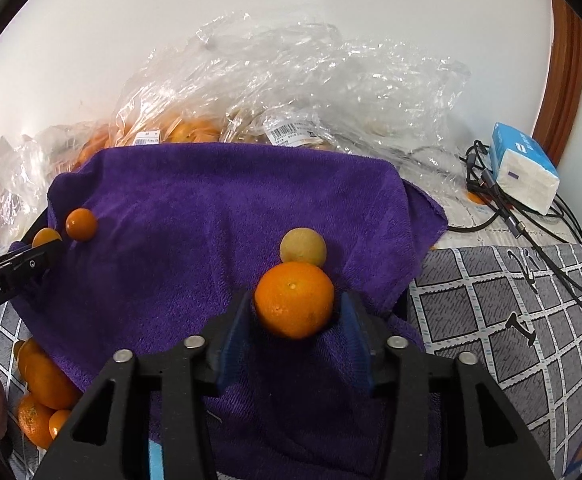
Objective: Organize fruits
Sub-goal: 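Lower both oranges onto the purple towel and open both grippers, then withdraw both open grippers from the towel back toward the fruit pile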
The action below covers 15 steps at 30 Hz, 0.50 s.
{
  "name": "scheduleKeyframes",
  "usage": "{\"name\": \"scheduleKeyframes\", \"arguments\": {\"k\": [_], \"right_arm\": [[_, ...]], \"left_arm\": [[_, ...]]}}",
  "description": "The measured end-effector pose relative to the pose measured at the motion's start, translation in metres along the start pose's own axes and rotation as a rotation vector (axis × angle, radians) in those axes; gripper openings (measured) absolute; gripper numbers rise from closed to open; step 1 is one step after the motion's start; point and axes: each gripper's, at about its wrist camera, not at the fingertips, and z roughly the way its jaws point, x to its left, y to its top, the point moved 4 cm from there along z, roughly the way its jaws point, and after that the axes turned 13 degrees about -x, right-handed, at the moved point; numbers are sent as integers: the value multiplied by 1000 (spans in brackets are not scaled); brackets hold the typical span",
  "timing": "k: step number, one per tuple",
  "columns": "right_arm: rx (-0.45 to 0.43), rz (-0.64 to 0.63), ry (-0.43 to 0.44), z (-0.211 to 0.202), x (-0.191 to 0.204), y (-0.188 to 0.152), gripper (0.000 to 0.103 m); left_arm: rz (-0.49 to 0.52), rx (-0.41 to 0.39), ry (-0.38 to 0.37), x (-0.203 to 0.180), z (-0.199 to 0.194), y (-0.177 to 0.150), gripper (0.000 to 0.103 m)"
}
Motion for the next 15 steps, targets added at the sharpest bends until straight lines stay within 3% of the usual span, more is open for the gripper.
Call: {"name": "scheduleKeyframes", "arguments": {"k": [3,6,15], "right_arm": [[-24,-12,-6,-6,2,2,64],[-39,-22,-12,-9,5,5,69],[-93,20,6,-25,6,11,70]], "left_arm": [[-7,-10,-4,0,-2,1,33],[-24,-37,-11,1,-8,4,49],[-70,-148,-47,5,-30,16,50]]}}
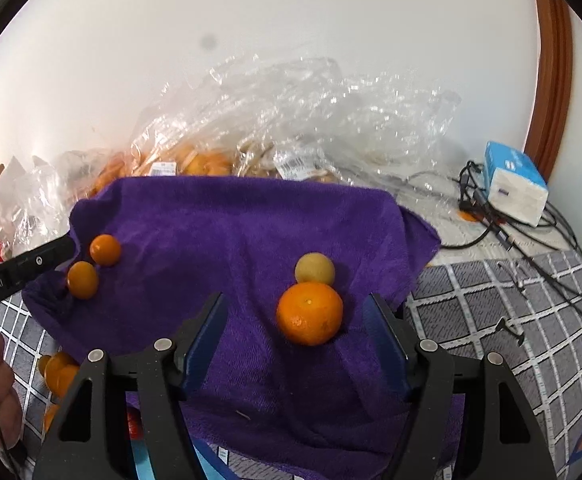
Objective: Organize fruits
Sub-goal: 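Withdraw both open grippers from the towel back toward the fruit pile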
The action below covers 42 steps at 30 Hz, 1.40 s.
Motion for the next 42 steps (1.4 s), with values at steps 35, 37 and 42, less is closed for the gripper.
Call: {"name": "scheduleKeyframes", "arguments": {"k": [35,37,42], "right_arm": [[71,-73,114,-102,40,-49,48],[77,-74,131,-97,48,-48,46],[106,-63,174,-76,66,-44,44]], "left_arm": [[27,60,146,61,-98,-51,55],[13,56,162,69,-97,-58,55],[13,2,213,73,-101,-59,55]]}}
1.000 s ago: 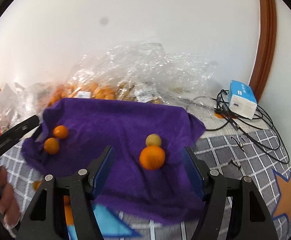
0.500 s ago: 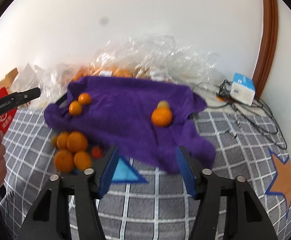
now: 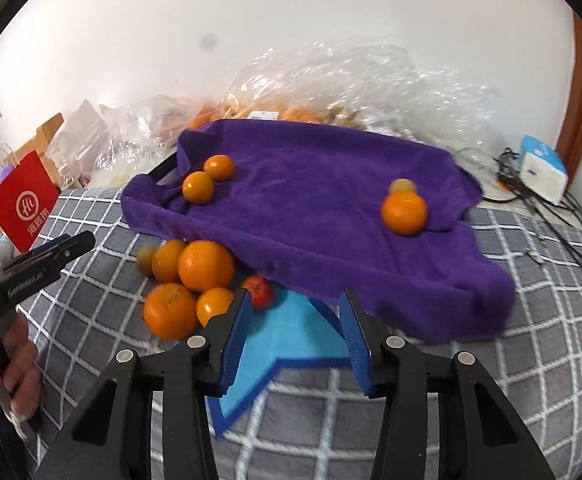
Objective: Organize fruits
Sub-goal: 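Withdraw both open grippers from the towel back toward the fruit pile, then move the open right gripper onto the red strawberry by the star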
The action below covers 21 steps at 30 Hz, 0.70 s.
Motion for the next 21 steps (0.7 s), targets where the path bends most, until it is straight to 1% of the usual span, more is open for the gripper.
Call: {"name": "scheduleKeyframes", "arguments": {"k": [2,6,9,12,14,15,16,21], "right_arm": [[17,7,11,9,3,1,42],[77,62,42,30,6,1,37],[108,91,44,41,4,-2,37],[115,127,79,46,2,-2,36],[132,163,106,48,1,-3,32],[136,188,134,49,0,-3,26],[140,199,145,50,0,-4,22],[122,199,116,41,-6,-2,22]], "left_arm": [[16,0,16,-2,0,-2,55],[29,4,21,-5,2,-1,55],[20,-13,20,-5,0,1,55],[21,-4,26,-5,1,0,55],[21,-7,26,-5,1,0,55],[23,-8,24,-5,1,0,55],[25,-7,24,-5,1,0,55],[11,5,24,-2,3,-1,55]]}}
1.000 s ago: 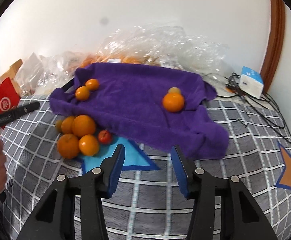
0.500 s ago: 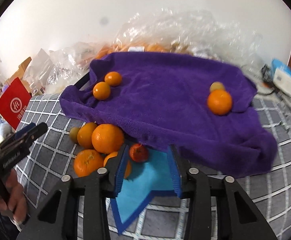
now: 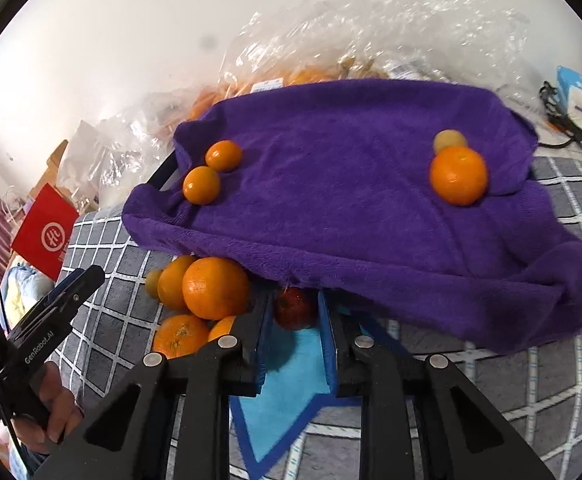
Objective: Organize fruits
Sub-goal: 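Move the open right gripper onto the red strawberry by the star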
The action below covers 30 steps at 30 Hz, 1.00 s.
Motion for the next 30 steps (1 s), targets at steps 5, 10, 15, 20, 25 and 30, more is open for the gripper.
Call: {"name": "scheduleKeyframes", "arguments": {"k": [5,10,15,20,25,30], "right_arm": [[-41,-13,-44,-31,-22,1,22],[-46,-48,-120,-48,-49,-6,23],[-22,-61,-140,-42,-61,-19,24],[-59,-86,-155,-41,-60,-26,24],[-76,-117,-186,-42,-57,-28,24],[-76,-171,-229,-41,-51,-30,24]], "left_arm": [[-7,11,-3,1,0,-1,55],[27,9,-22,-8,-2,-3,55],[32,50,-57,-13,1,-8,55],[36,78,-100,-18,1,-12,55],[19,101,-139,-19,2,-16,55],[84,178,-129,-28,12,-24,55]]}}
